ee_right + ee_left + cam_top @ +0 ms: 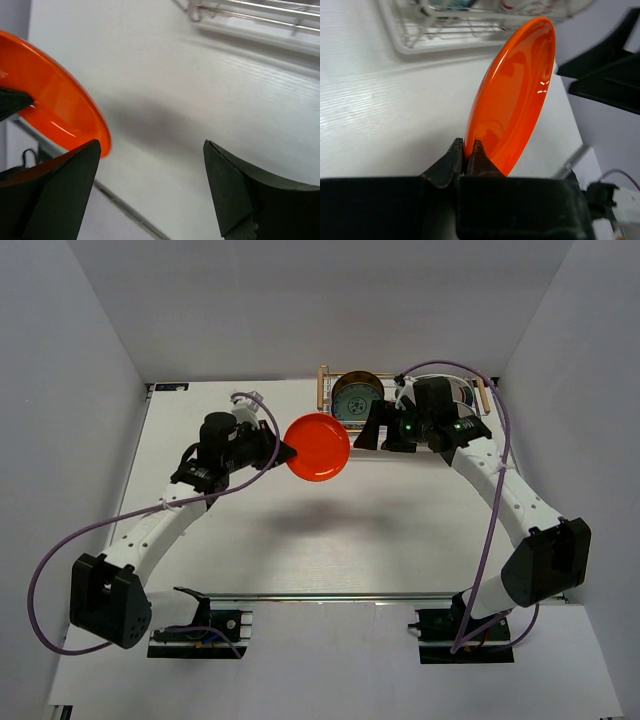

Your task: Unload the plates from the dish rack

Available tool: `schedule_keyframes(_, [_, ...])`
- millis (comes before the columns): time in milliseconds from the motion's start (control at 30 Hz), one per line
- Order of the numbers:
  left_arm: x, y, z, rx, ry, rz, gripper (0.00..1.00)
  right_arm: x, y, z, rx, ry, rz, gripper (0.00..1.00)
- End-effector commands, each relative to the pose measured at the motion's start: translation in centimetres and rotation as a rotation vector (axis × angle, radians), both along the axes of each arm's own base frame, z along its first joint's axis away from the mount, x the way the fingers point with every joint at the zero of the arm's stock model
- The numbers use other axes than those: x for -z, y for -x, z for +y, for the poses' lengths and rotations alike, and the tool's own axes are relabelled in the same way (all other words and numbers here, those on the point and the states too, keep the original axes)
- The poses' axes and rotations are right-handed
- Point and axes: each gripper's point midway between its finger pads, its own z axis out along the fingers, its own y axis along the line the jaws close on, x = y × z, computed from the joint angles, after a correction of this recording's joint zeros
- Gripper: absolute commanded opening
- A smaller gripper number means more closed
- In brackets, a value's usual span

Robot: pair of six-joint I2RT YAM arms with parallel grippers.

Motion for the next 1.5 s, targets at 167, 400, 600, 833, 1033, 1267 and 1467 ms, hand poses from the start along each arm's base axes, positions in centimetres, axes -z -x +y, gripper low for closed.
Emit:
schedule_keyframes(167, [4.3, -3.4, 9.0, -0.424, -0.146, 0.148, 0.0, -2.4, -1.7, -4.4, 0.188, 0.143, -0.148, 0.89])
schedule_keyframes(400, [9.1, -4.1, 10.2, -0.405, -0.126, 0.273, 0.0, -2.1, -2.0, -5.2, 0.192, 0.199, -0.158, 0.89])
schedule_keyframes(600, [12.8, -4.8, 11.5, -0.414, -0.174, 0.356, 0.0, -2.1, -2.7, -5.4, 0.185, 0.237, -0.172, 0.89])
schedule_keyframes(833, [15.5, -4.9, 11.8, -0.399, -0.191, 0.438, 0.03, -2.6, -3.8, -5.4, 0.162, 0.267, -0.22, 0.89])
schedule_keyframes(1033, [16.8, -4.7, 12.7, -0.422, -0.212, 0.5, 0.33, -2.9, -4.5, -5.1, 0.14, 0.28, -0.251, 0.89])
schedule_keyframes(1267, [17.3, -4.4, 13.7, -0.464, -0.26, 0.519, 0.43, -2.8, -5.1, -5.1, 0.128, 0.287, -0.269, 0.89])
schedule_keyframes(1467, [17.0, -4.5, 14.4, -0.495, -0.284, 0.516, 0.56, -4.6, -6.7, -4.9, 0.103, 0.314, -0.378, 0.89])
